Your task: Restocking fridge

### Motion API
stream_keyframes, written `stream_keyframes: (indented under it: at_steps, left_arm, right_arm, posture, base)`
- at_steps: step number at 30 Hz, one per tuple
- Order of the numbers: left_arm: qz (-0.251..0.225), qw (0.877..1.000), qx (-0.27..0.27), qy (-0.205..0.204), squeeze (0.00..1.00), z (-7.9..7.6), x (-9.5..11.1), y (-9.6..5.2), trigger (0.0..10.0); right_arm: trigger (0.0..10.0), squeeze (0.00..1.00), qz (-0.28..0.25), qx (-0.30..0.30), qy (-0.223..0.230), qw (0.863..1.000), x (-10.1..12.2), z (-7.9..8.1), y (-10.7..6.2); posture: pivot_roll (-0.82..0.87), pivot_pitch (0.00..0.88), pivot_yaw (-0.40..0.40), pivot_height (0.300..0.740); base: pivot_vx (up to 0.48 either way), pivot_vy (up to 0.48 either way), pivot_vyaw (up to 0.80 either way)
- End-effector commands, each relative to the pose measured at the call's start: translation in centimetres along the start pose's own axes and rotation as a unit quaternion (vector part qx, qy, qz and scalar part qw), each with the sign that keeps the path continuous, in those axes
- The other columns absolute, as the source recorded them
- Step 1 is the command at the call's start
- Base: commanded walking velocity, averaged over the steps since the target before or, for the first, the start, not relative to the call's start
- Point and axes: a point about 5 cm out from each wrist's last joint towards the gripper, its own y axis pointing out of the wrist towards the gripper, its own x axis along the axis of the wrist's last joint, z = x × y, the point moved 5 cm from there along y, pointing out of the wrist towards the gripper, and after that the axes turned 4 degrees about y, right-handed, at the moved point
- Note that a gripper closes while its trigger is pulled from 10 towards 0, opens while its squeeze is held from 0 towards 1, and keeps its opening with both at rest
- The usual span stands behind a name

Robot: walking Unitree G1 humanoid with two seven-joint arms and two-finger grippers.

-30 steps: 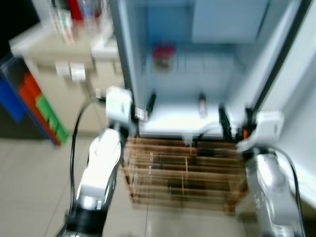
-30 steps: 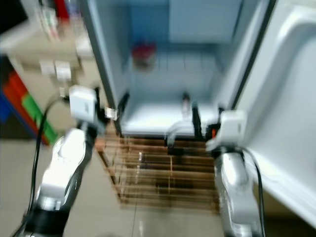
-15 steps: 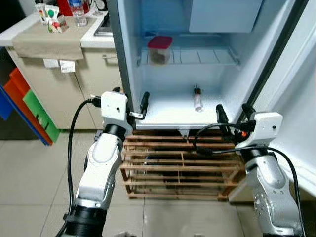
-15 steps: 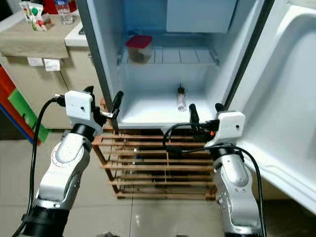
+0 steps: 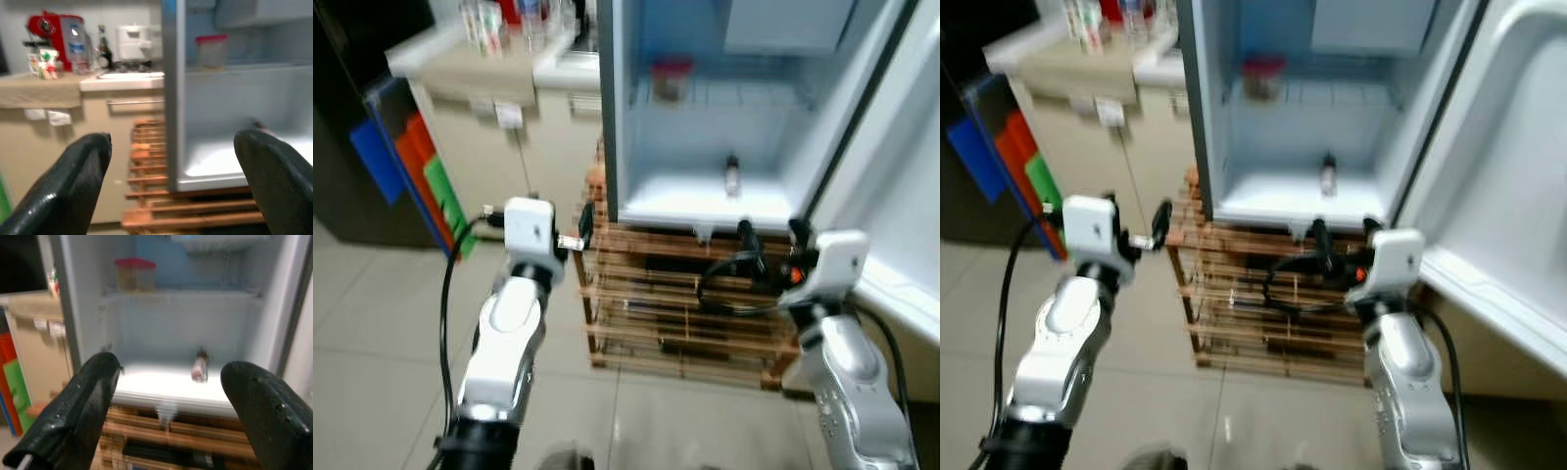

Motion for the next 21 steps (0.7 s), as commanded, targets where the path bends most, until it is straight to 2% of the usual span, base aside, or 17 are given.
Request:
stream_keyframes:
  at_steps: [1, 5, 8, 12, 13, 14, 17, 18, 19, 21]
  left_arm:
    - [0.0, 1.0, -0.003, -0.003, 0.0, 0.0, 0.1, 0.0, 10.0]
    - [-0.001, 1.0, -0.01, -0.004, 0.0, -0.1, 0.0, -0.1, 10.0]
    - [0.003, 1.0, 0.003, -0.015, 0.0, 0.5, -0.5, -0.3, 10.0]
    - [0.008, 0.999, 0.035, -0.027, 0.0, 2.6, -1.1, -1.8, 10.0]
    - [0.011, 0.999, 0.039, -0.025, 0.0, 3.0, -1.3, -2.4, 10.0]
    - [0.011, 0.999, 0.039, -0.025, 0.0, 3.0, -1.3, -2.4, 10.0]
    - [0.034, 0.998, 0.043, -0.02, 0.0, 3.9, -2.2, -4.3, 10.0]
    - [0.034, 0.998, 0.043, -0.02, 0.0, 3.9, -2.2, -4.3, 10.0]
    - [0.044, 0.998, 0.04, -0.016, 0.0, 3.8, -2.7, -4.6, 10.0]
    - [0.048, 0.998, 0.036, -0.014, 0.0, 3.4, -2.9, -4.4, 10.0]
  right_arm:
    - [10.0, 0.0, -0.007, 0.003, -0.005, 1.0, 0.5, 0.0, 0.1]
    - [10.0, 0.0, -0.003, 0.006, -0.007, 1.0, 0.4, 0.1, -0.1]
    - [10.0, 0.0, 0.001, 0.003, -0.009, 1.0, 0.1, -0.1, -0.3]
    - [10.0, 0.0, 0.005, -0.015, -0.02, 1.0, -0.2, -1.4, -1.3]
    - [10.0, 0.0, 0.007, -0.021, -0.023, 0.999, -0.3, -1.8, -1.7]
    - [10.0, 0.0, 0.007, -0.021, -0.023, 0.999, -0.3, -1.8, -1.7]
    - [10.0, 0.0, 0.022, -0.047, -0.034, 0.998, -0.9, -3.5, -3.6]
    - [10.0, 0.0, 0.022, -0.047, -0.034, 0.998, -0.9, -3.5, -3.6]
    - [10.0, 0.0, 0.033, -0.062, -0.039, 0.997, -1.5, -4.4, -4.4]
    - [10.0, 0.0, 0.036, -0.064, -0.04, 0.997, -1.7, -4.6, -4.5]
  posture:
    - [-0.15, 0.0, 0.008, 0.74]
    - [-0.15, 0.0, 0.008, 0.74]
    - [-0.15, 0.0, 0.012, 0.74]
    - [-0.16, 0.0, 0.015, 0.74]
    - [-0.16, 0.0, 0.014, 0.74]
    - [-0.16, 0.0, 0.014, 0.74]
    - [-0.15, 0.0, 0.01, 0.74]
    - [-0.15, 0.0, 0.01, 0.74]
    - [-0.15, 0.0, 0.004, 0.74]
    - [-0.15, 0.0, 0.004, 0.74]
  base:
    - [0.0, 0.0, 0.0]
    - [0.0, -0.472, 0.0]
    - [0.0, -0.469, 0.0]
    - [0.0, -0.456, 0.0]
    - [0.0, -0.435, 0.0]
    - [0.0, -0.435, 0.0]
    - [0.171, -0.409, 0.0]
    - [0.262, -0.398, 0.0]
    - [0.281, -0.386, 0.0]
    - [0.141, -0.193, 0.0]
